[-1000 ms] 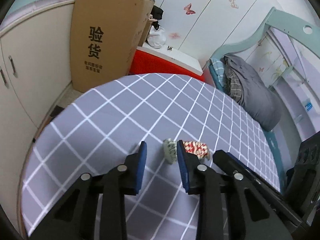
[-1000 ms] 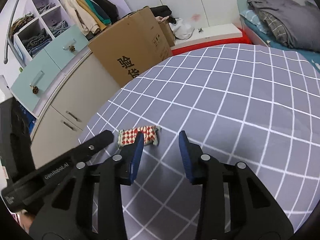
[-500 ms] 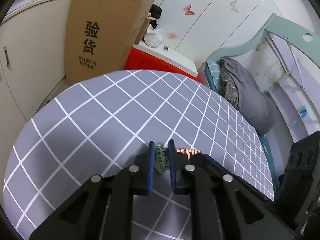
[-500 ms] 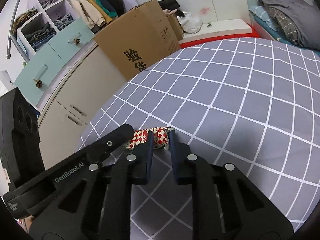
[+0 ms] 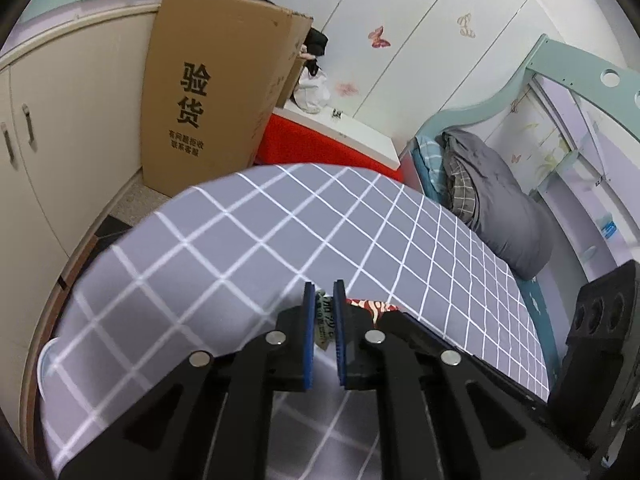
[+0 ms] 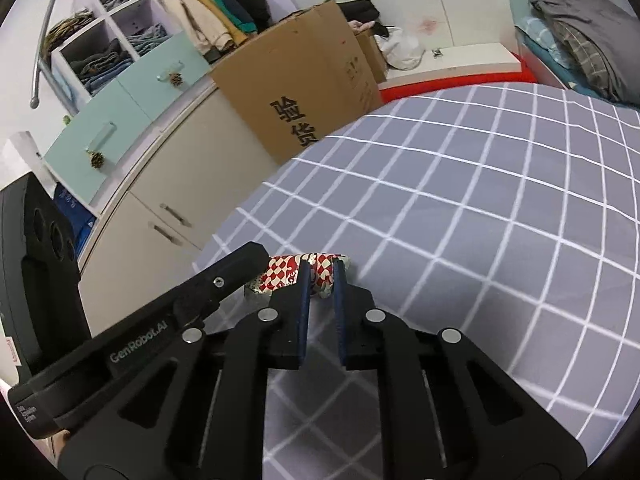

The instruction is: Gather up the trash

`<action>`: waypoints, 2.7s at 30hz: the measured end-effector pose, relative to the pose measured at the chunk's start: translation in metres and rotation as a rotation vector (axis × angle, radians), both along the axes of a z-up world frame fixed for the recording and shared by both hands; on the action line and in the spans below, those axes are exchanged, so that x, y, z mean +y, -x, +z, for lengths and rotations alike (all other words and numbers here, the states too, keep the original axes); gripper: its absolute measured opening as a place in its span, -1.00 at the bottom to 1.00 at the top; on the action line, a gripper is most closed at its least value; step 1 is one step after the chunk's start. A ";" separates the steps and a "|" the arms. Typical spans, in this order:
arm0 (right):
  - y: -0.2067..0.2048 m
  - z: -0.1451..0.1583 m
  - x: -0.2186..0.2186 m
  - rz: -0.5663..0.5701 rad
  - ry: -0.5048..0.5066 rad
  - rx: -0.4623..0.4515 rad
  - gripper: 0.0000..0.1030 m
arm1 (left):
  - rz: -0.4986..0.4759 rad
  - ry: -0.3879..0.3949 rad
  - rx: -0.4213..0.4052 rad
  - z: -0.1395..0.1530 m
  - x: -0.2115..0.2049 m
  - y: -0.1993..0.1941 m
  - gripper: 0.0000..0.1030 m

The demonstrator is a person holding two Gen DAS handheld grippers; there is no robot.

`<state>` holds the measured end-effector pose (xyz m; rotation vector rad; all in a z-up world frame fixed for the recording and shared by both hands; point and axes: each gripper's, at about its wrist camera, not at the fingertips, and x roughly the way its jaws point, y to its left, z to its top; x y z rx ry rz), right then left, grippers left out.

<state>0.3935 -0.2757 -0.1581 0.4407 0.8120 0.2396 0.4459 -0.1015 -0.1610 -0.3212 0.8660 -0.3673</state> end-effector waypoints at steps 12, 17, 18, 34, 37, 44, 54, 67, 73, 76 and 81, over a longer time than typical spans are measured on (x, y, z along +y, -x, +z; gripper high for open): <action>0.016 0.026 0.124 0.169 0.023 -0.030 -0.78 | 0.137 0.051 -0.027 0.019 0.136 0.048 -0.85; 0.028 0.022 0.195 0.249 0.051 -0.033 -0.78 | 0.220 0.050 -0.024 0.014 0.209 0.075 -0.84; 0.030 0.018 0.214 0.275 0.049 -0.024 -0.77 | 0.240 0.050 -0.016 0.010 0.229 0.082 -0.84; 0.045 -0.060 0.365 0.464 0.113 0.099 -0.77 | 0.415 0.079 0.128 -0.078 0.374 0.123 -0.84; 0.042 -0.082 0.377 0.471 0.122 0.131 -0.77 | 0.426 0.082 0.164 -0.096 0.381 0.120 -0.84; 0.027 -0.127 0.387 0.410 0.167 0.197 -0.10 | 0.502 0.020 0.323 -0.150 0.401 0.104 -0.13; 0.031 -0.152 0.377 0.411 0.215 0.246 -0.02 | 0.536 -0.047 0.372 -0.177 0.408 0.115 0.15; 0.077 -0.073 0.366 0.451 0.260 0.061 0.09 | 0.523 -0.216 0.173 -0.085 0.378 0.148 0.26; 0.109 -0.012 0.344 0.415 0.273 -0.076 0.15 | 0.506 -0.280 0.047 -0.023 0.353 0.171 0.35; 0.123 0.011 0.328 0.379 0.283 -0.126 0.19 | 0.490 -0.311 -0.026 0.007 0.333 0.186 0.36; 0.152 0.048 0.291 0.306 0.304 -0.198 0.23 | 0.445 -0.316 -0.130 0.049 0.298 0.210 0.46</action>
